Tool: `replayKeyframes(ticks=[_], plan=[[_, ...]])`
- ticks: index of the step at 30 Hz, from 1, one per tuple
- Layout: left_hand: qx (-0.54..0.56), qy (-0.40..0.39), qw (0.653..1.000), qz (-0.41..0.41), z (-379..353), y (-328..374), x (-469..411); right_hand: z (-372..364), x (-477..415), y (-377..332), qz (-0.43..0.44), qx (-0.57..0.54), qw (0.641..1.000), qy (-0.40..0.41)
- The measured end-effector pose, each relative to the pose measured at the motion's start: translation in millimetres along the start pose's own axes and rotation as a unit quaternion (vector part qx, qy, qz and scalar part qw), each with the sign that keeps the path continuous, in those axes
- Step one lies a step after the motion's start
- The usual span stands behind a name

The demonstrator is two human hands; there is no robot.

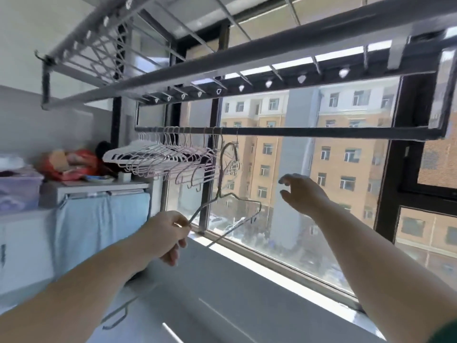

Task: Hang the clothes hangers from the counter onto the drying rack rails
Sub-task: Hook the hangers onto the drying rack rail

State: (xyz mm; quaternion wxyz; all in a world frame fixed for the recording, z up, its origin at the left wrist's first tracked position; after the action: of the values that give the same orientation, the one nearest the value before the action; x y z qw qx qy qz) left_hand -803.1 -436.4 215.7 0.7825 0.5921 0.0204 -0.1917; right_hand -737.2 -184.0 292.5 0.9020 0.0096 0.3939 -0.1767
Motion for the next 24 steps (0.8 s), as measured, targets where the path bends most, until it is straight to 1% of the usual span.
replayKeyframes(ticks=[4,7,10,13,15,19,24], plan=[[0.003,-0.01,1.0,-0.017,-10,7,-46,-4,-58,0,0.014,0.029,0.997,0.066],[0.012,-0.025,0.999,-0.028,-21,21,-83,-8,-96,11,0.002,0.044,0.993,0.107],[0.033,-0.04,0.998,-0.037,-35,37,-117,-11,-123,28,-0.018,0.071,0.989,0.127],[0.052,-0.069,0.996,-0.037,-50,48,-145,-10,-146,44,-0.02,0.144,0.981,0.129],[0.057,-0.083,0.994,-0.042,-60,56,-163,-10,-158,54,-0.028,0.161,0.978,0.128],[0.084,-0.084,0.991,-0.066,-80,73,-191,-9,-178,68,-0.045,0.193,0.974,0.109],[0.079,-0.082,0.99,-0.086,-99,81,-224,-12,-190,81,-0.067,0.238,0.965,0.085]])
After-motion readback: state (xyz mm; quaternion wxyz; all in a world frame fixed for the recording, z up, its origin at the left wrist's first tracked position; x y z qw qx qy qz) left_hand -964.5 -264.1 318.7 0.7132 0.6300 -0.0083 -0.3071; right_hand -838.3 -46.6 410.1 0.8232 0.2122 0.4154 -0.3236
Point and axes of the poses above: each hand's wrist, its own x-axis away from the middle knuckle, its own z-axis out of the back of the hand, y = z × x, the point moved 3 cm from there along -x, towards the middle knuckle, and after that the axes turned 12 degrees about y, right-handed, at the moved point
